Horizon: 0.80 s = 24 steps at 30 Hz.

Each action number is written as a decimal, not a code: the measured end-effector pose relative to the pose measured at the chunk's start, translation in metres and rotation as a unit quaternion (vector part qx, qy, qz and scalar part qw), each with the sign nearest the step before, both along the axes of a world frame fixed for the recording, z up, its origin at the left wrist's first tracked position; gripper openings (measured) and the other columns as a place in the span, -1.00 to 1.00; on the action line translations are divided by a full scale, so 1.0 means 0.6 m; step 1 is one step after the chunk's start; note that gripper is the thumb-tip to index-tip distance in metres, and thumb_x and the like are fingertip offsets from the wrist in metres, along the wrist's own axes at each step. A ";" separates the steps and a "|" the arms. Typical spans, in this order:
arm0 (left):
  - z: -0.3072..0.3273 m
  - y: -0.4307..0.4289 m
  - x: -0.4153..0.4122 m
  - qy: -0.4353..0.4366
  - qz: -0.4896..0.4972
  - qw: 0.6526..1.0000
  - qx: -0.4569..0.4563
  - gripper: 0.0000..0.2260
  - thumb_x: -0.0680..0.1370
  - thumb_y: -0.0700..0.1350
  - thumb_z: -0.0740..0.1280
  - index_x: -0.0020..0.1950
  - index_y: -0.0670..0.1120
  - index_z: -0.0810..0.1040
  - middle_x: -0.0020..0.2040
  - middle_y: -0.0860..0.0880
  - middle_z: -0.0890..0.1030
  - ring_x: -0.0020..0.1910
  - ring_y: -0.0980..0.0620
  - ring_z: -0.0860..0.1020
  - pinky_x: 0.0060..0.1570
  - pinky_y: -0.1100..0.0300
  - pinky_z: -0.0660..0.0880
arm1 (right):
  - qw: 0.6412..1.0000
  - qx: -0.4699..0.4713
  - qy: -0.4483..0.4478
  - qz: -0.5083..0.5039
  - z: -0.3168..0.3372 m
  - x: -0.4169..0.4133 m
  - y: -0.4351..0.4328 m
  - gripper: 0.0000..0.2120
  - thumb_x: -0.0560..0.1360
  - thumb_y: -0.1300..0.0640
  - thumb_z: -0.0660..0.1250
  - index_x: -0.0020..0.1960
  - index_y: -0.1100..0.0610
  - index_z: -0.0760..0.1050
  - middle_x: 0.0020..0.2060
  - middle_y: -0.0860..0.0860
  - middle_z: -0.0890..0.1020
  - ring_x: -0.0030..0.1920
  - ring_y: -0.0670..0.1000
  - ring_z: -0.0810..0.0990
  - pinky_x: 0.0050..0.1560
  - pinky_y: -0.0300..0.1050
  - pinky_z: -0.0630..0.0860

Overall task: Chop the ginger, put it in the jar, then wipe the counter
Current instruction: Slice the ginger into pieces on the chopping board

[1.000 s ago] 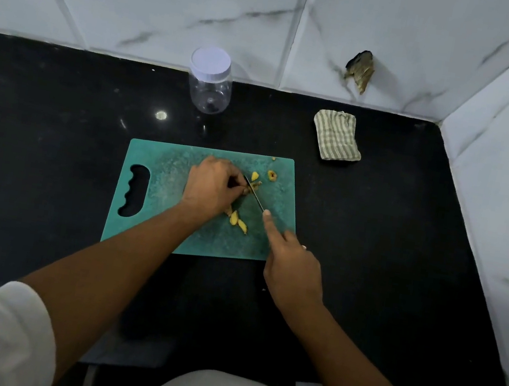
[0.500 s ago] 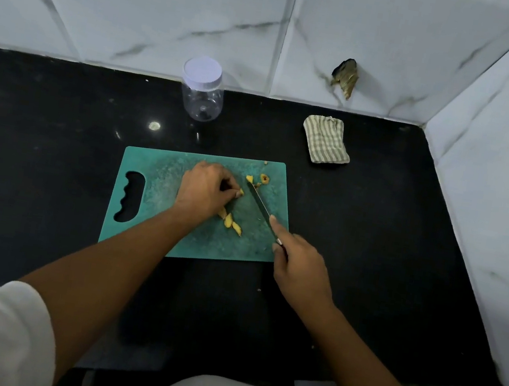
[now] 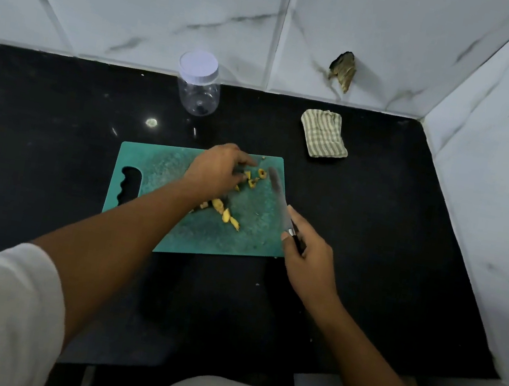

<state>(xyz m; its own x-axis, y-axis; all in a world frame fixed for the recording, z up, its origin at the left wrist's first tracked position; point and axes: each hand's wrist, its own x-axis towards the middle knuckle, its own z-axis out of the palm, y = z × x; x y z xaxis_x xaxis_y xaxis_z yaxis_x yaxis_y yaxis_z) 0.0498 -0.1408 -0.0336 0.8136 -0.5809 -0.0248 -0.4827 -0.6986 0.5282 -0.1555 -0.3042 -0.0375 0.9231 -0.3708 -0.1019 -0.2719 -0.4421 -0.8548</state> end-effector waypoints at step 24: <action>-0.020 0.012 -0.019 -0.005 0.031 1.000 -0.001 -0.94 0.55 -0.06 0.47 0.01 0.07 0.68 -0.01 0.10 0.56 -0.03 0.09 0.56 -0.05 0.10 0.57 | 0.955 -0.264 0.040 0.127 -0.014 -0.026 -0.025 -0.51 0.66 0.10 0.28 0.55 -0.16 0.35 -0.09 -0.19 0.45 -0.21 -0.15 0.46 -0.28 -0.35 0.28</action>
<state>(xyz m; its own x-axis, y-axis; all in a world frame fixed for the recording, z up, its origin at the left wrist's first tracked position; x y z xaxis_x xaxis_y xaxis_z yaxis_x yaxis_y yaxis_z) 0.0381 -0.1337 -0.0455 0.8483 -0.5293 -0.0149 -0.4439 -0.7263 0.5248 -0.1714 -0.3192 -0.0461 0.9873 -0.1547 -0.0366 -0.1533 -0.8659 -0.4762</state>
